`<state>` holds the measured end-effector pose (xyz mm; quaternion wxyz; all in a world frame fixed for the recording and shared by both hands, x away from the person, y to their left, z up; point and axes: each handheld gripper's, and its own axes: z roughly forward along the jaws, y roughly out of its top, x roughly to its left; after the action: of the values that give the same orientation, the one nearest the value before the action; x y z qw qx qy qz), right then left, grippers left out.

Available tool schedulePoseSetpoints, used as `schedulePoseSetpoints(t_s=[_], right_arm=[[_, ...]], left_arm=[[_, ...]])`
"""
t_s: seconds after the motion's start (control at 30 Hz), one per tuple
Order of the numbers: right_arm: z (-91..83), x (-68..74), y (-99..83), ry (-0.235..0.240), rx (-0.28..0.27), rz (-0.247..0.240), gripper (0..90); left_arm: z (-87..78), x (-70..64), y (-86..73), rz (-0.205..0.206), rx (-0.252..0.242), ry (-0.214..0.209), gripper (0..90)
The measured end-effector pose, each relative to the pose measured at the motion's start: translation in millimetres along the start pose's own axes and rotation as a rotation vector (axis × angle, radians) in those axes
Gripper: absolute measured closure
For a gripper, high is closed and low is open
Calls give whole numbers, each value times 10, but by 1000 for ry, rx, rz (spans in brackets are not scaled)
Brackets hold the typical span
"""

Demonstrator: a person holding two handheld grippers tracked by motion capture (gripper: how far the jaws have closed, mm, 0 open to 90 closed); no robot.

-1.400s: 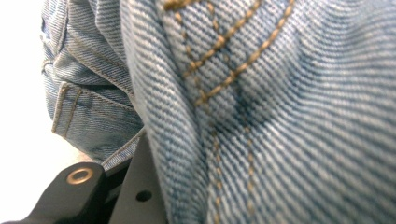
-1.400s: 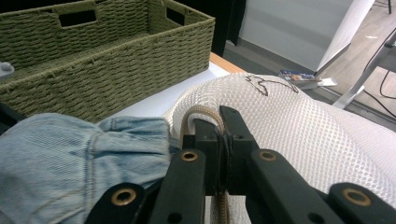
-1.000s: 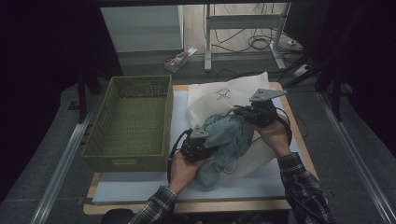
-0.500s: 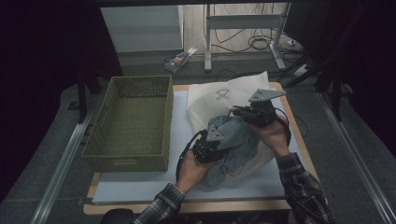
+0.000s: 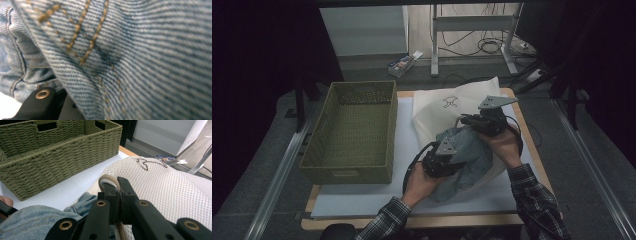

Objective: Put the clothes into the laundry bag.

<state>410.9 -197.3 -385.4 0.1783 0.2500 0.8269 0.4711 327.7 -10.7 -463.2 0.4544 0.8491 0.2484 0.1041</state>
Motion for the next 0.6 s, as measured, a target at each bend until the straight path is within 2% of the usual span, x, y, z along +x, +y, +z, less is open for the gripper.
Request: schedulePoseSetpoints(t_s=[0.23,0.43,0.53,0.6], right_arm=[[15,54,11,-2,15,-18,859],[26,95,16,-1,27,-26,861],[19,100,17,-5,30,-32,862],[6,91,19,-2,27,-29,862]], left_arm=[[42,70,54,-65,13,55,707],[83,152,82,-97,15,84,708],[51,200,77,-120,-5,107,710],[17,218,80,-121,-2,129,712]])
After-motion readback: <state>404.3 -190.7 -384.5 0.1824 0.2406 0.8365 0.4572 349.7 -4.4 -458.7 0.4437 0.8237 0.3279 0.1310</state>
